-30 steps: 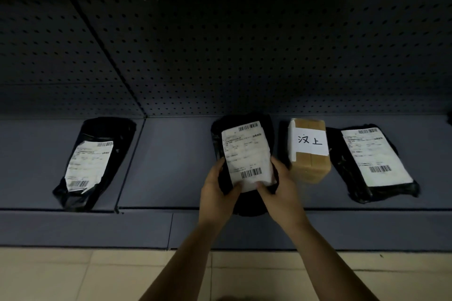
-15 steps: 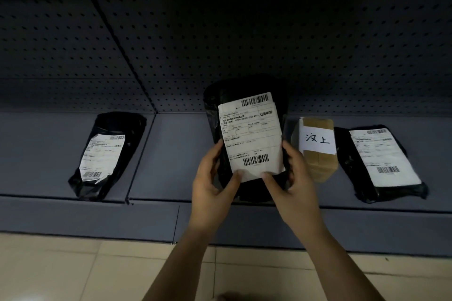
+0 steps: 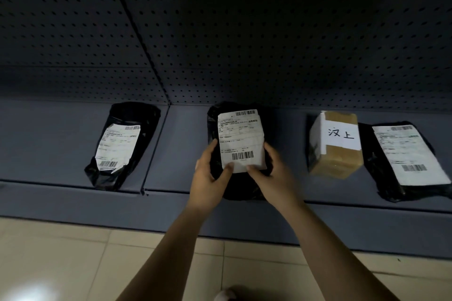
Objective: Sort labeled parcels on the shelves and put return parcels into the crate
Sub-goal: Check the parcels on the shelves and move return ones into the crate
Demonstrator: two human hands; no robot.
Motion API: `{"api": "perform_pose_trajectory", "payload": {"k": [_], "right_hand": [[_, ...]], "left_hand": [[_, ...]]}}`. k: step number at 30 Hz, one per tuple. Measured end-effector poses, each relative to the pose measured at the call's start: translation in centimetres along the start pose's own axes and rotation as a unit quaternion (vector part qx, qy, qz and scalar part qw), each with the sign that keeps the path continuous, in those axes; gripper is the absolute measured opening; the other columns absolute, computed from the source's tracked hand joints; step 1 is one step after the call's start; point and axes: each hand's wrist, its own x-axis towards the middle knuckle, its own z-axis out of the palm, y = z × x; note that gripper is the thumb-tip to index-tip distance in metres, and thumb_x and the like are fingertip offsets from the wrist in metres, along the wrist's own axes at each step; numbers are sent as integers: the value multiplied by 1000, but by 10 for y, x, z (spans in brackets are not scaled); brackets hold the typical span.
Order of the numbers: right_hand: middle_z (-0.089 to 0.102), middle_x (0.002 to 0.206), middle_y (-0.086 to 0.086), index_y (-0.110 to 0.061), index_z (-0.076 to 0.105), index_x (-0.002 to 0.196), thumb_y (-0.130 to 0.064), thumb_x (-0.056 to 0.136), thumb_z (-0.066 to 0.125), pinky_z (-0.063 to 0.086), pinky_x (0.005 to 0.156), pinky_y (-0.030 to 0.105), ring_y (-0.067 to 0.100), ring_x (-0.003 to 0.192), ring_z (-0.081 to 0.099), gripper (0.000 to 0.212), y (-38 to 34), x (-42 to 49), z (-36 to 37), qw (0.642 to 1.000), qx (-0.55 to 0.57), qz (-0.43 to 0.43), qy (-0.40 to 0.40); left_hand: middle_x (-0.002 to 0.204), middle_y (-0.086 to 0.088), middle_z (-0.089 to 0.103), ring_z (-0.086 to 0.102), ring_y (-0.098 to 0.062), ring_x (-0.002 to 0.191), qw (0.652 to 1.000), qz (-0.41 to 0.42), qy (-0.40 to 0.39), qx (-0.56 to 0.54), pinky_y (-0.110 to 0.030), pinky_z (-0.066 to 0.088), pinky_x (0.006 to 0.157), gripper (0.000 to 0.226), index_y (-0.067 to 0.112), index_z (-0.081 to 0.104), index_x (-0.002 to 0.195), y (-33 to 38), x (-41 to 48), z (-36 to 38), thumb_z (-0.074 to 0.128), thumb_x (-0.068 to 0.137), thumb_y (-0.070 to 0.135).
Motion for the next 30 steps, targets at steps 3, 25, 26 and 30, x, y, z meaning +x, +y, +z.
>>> {"api": "perform_pose_trajectory", "payload": {"k": [3, 25, 26, 30], "right_hand": [[44, 146, -6, -27, 28, 151, -22, 92, 65, 40, 97, 20, 12, 130, 46, 70, 6, 8, 12, 999, -39, 10, -7], [53, 131, 9, -14, 58, 129, -17, 88, 68, 46, 90, 28, 18, 115, 51, 43, -2, -46, -122, 946, -282, -121, 101], [54, 131, 9, -13, 59, 127, -15, 86, 69, 46, 91, 29, 20, 115, 52, 43, 2, -46, -133, 945, -281, -124, 109], [58, 123, 14, -9, 60, 125, -12, 83, 72, 49, 89, 37, 33, 110, 56, 44, 21, -41, -169, 943, -289, -107, 122]], "left_hand": [[136, 16, 51, 42, -9, 132, 999, -2, -19, 27, -44, 42, 107, 63, 35, 35, 144, -13, 9, -4, 62, 87, 32], [108, -6, 61, 54, -25, 99, 887, 315, -8, 339, -39, 47, 84, 34, 13, 61, 119, 71, -19, 51, 64, 88, 25], [108, -6, 61, 54, -25, 98, 885, 319, -16, 340, -38, 47, 83, 34, 14, 61, 119, 76, -19, 61, 58, 89, 29], [106, -8, 60, 54, -29, 94, 880, 311, -41, 357, -39, 47, 79, 40, 13, 61, 119, 90, -22, 99, 47, 89, 36]]}}
